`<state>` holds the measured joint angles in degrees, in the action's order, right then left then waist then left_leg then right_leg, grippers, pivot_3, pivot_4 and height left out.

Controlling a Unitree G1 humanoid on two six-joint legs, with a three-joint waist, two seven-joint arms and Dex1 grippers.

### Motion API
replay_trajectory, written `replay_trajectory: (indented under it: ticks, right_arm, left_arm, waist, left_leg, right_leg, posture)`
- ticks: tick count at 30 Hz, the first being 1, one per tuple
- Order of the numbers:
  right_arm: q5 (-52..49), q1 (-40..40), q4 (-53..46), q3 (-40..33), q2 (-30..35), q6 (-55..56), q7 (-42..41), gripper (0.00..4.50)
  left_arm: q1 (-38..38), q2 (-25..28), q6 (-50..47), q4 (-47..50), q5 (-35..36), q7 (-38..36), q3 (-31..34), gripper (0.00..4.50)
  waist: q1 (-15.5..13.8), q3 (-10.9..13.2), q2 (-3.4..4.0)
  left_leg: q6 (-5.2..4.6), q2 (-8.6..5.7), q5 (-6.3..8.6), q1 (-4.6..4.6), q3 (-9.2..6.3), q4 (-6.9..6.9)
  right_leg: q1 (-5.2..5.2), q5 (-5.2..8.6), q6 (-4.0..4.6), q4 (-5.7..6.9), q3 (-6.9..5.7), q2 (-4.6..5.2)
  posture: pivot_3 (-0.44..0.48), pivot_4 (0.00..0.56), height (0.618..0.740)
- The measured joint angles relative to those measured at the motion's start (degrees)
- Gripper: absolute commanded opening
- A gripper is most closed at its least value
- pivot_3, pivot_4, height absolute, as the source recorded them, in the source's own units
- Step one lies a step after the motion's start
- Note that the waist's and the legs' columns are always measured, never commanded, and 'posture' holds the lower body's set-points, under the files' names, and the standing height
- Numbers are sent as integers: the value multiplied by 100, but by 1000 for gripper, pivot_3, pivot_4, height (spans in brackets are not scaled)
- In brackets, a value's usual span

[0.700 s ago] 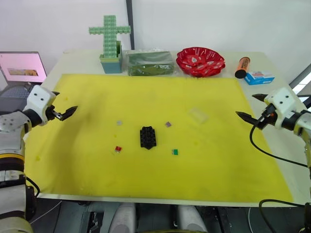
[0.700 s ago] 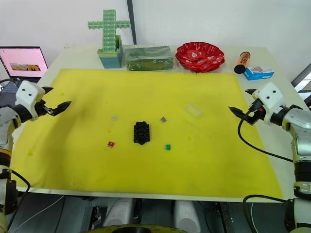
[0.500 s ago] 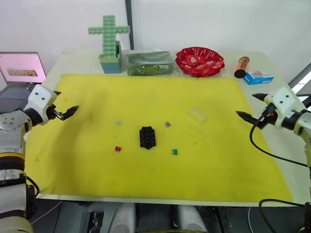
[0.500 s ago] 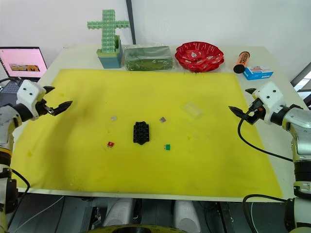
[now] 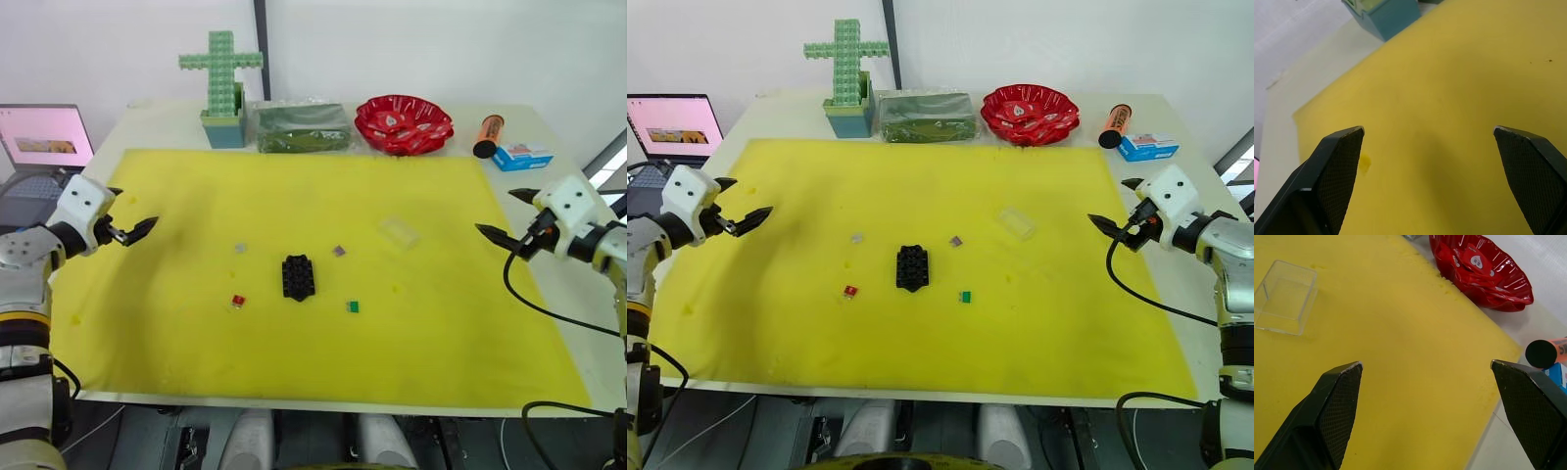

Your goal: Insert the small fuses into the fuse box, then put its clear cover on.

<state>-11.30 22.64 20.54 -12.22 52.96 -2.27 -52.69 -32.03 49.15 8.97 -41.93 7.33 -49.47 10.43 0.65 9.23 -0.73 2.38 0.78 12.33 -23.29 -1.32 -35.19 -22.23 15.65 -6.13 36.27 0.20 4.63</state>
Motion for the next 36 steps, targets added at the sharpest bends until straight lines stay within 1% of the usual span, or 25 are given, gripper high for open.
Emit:
replay_trajectory:
  ticks: [10,15,18,21,23,26,29,32,34,36]
  right_arm:
    - [-5,0,13,0,43,-8,-15,4455]
    - [-123,-6,-76,0,20,-25,-171,4455]
    - [-395,-66,-487,0,-20,-78,-467,4455]
    - [-668,-208,-1081,51,-34,-299,-742,4455]
    - [-874,-291,-1555,154,-153,-530,-848,4455]
    - [-1327,-329,-2602,548,-397,-1180,-936,4455]
    - [-1658,-185,-3713,1145,-731,-1686,-903,4455]
    - [-1719,-81,-4300,1574,-947,-1986,-814,4455]
    - [-1702,36,-4480,1829,-991,-2097,-802,4455]
    - [-1685,107,-4560,1948,-1125,-2115,-771,4455]
  left_arm:
    - [63,0,-79,65,15,67,14,4439]
    - [86,3,-166,223,89,-22,18,4439]
    - [257,33,-418,526,243,-199,64,4439]
    - [487,46,-921,906,534,-423,203,4439]
    - [676,103,-1309,1188,743,-545,309,4439]
    - [1058,205,-2113,1781,1146,-687,515,4439]
    - [1416,214,-3521,2645,1861,-722,765,4439]
    - [1569,210,-5011,3338,2674,-517,1111,4439]
    - [1614,187,-6263,3824,3464,-262,1484,4439]
    - [1617,64,-7167,4215,4119,-2,1766,4439]
  waist:
    - [6,0,0]
    - [4,0,0]
    - [12,0,0]
    - [19,0,0]
    - [26,-1,-1]
    - [33,-1,-1]
    - [23,-2,-5]
    - [-27,-5,-19]
    - [-26,-6,-33]
    - [-13,-7,-37]
  left_leg:
    - [0,0,0,0,0,0]
    - [0,0,0,0,0,0]
    - [0,1,0,0,0,2]
    - [-2,3,1,0,-2,1]
    - [-2,4,1,1,-3,1]
    - [-3,7,2,1,-7,1]
    - [-3,10,2,-1,-13,-3]
    - [-3,7,2,-5,-23,-11]
    - [-3,6,2,-6,-26,-14]
    - [-3,6,2,-5,-31,-13]
  right_leg:
    - [0,0,0,0,0,0]
    - [0,0,0,0,0,0]
    - [-2,0,0,1,0,0]
    - [-2,0,0,3,0,-1]
    - [-1,0,0,3,0,-2]
    - [-3,1,1,6,0,-2]
    - [-1,1,0,6,-3,-2]
    - [5,1,1,4,-11,2]
    - [6,1,1,4,-13,3]
    - [8,1,1,4,-16,3]
  posture:
    - [0,150,740]
    - [0,150,740]
    - [0,150,740]
    - [0,150,740]
    - [0,150,740]
    - [0,150,740]
    - [0,150,740]
    - [0,150,740]
    - [0,150,740]
    - [0,150,740]
